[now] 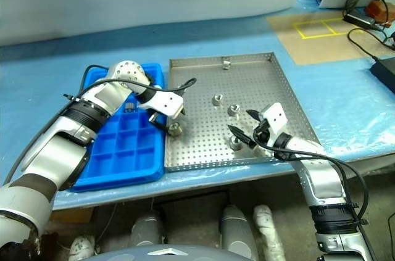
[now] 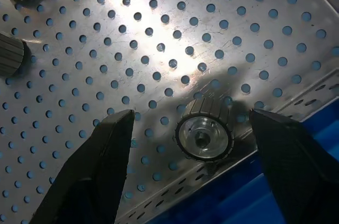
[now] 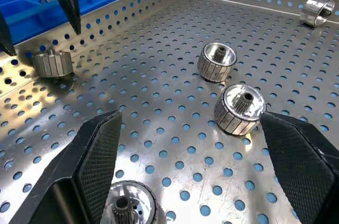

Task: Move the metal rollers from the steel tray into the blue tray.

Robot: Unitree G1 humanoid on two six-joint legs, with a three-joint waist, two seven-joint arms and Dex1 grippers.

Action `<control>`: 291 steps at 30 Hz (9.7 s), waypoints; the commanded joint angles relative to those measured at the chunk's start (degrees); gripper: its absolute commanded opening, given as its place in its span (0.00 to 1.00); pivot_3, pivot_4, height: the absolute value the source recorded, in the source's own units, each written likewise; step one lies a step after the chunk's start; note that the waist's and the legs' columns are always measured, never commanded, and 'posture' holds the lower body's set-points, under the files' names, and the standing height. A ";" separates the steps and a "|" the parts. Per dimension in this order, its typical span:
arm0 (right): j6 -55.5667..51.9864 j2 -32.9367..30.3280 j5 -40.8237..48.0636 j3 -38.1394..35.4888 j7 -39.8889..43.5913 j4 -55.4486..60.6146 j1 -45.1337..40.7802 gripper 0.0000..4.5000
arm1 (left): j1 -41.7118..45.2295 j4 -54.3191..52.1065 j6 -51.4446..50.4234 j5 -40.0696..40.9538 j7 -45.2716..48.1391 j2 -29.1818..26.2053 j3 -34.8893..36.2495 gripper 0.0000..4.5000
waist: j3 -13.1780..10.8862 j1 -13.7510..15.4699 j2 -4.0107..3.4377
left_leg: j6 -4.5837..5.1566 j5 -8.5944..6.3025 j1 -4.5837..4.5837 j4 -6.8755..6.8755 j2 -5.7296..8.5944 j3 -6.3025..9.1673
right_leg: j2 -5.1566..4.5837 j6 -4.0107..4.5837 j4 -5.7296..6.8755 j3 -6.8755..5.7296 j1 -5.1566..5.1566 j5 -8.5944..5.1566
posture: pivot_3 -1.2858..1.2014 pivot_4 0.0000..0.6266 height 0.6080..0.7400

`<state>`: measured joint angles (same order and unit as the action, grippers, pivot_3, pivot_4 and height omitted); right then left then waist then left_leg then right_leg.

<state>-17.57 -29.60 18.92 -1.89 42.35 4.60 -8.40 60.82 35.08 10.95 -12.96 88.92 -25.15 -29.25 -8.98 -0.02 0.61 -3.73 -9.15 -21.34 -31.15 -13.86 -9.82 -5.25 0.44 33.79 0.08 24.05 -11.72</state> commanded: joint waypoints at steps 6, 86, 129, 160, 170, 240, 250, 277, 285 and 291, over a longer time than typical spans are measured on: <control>2.04 -0.08 4.82 -5.79 1.12 1.27 2.42 0.96 | -0.24 -1.07 -2.83 9.29 -5.62 10.90 5.59 0.82 | 0.00 1.15 0.00 | 0.36 -0.03 -0.13 -0.17 0.05 -0.04 | -0.08 0.01 -0.01 0.03 0.00 0.00 | 0.39 0.24 1.00; -9.43 7.26 9.01 4.96 4.64 -8.31 -26.01 0.96 | -39.11 -31.64 -32.33 26.15 -47.82 -7.15 41.23 0.47 | -0.04 6.10 -0.02 | -0.17 0.08 -0.58 -0.02 -0.04 -0.01 | -0.08 -0.13 -0.01 -0.19 0.50 0.06 | 0.57 0.24 1.00; -7.54 7.09 7.75 -6.27 -2.47 -5.20 -24.16 0.96 | -20.61 -20.73 -28.88 27.02 -41.20 2.64 25.43 0.68 | -0.01 5.50 0.05 | -0.38 0.34 -0.39 -0.24 0.04 0.09 | -0.06 -0.13 0.81 0.01 0.60 0.06 | 0.49 0.24 1.00; -12.93 5.00 8.45 -13.35 -19.12 15.78 -7.39 0.96 | 5.91 38.70 -2.55 9.93 -50.63 36.37 19.91 0.68 | 0.01 0.70 0.05 | 0.36 -0.04 -0.32 -0.49 0.18 -0.09 | -0.09 -0.53 -0.15 0.16 0.18 0.49 | 0.36 0.24 1.00; -13.06 4.93 8.02 -12.66 -20.13 16.34 -5.93 0.96 | 2.92 40.23 -2.37 4.70 -55.04 37.10 17.98 0.68 | 0.01 0.67 0.05 | 0.34 -0.05 -0.32 -0.48 0.18 -0.10 | -0.09 -0.54 -0.18 0.15 0.18 0.49 | 0.35 0.24 1.00; -4.79 13.07 2.22 -5.23 -21.13 9.42 -2.49 0.96 | 13.23 3.50 -18.29 1.42 2.58 0.49 -16.43 0.68 | -0.08 0.94 -0.07 | -0.13 0.15 -0.32 -0.07 0.09 -0.22 | -0.05 -0.50 -0.28 0.20 0.28 0.47 | 0.38 0.24 1.00; -4.27 12.18 0.99 -5.27 -21.02 8.96 -2.53 0.96 | 10.05 10.27 -9.85 -5.15 -1.10 2.58 -16.04 0.68 | -0.08 0.47 -0.07 | -0.11 0.14 -0.23 -0.10 0.09 -0.21 | 0.03 -0.50 -0.27 0.21 0.25 0.48 | 0.37 0.24 1.00; -3.79 11.85 -0.93 -5.23 -21.08 7.42 -3.03 0.96 | 6.73 11.73 -6.33 -9.85 -0.88 2.23 -13.77 0.37 | -0.08 -0.83 -0.07 | -0.04 0.10 -0.07 -0.11 0.07 -0.21 | 0.05 -0.49 -0.18 0.23 0.19 0.48 | 0.38 0.24 1.00; -3.42 12.00 -0.98 -4.91 -20.65 6.65 -3.71 0.96 | 7.27 11.87 -8.75 -7.28 -4.70 5.02 -9.23 0.37 | -0.08 -0.89 -0.07 | -0.04 0.10 0.02 -0.08 0.04 -0.22 | 0.10 -0.48 -0.15 0.23 0.19 0.48 | 0.38 0.24 1.00; -5.00 12.21 3.43 -6.56 -18.55 8.48 -5.35 0.96 | 6.74 4.41 -15.84 -1.54 -3.44 5.46 -2.25 0.37 | -0.08 -0.22 -0.07 | -0.03 0.09 -0.13 -0.10 0.10 -0.22 | 0.00 -0.47 -0.20 0.23 0.20 0.48 | 0.39 0.24 1.00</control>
<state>-22.68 -17.30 19.88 -6.65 22.92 9.97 -12.58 67.15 42.57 -3.62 -16.50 84.96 -19.01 -34.41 -9.06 -0.24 0.54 -3.74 -9.07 -21.48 -31.24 -13.76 -10.04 -5.25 -0.02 33.56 0.31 24.25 -11.24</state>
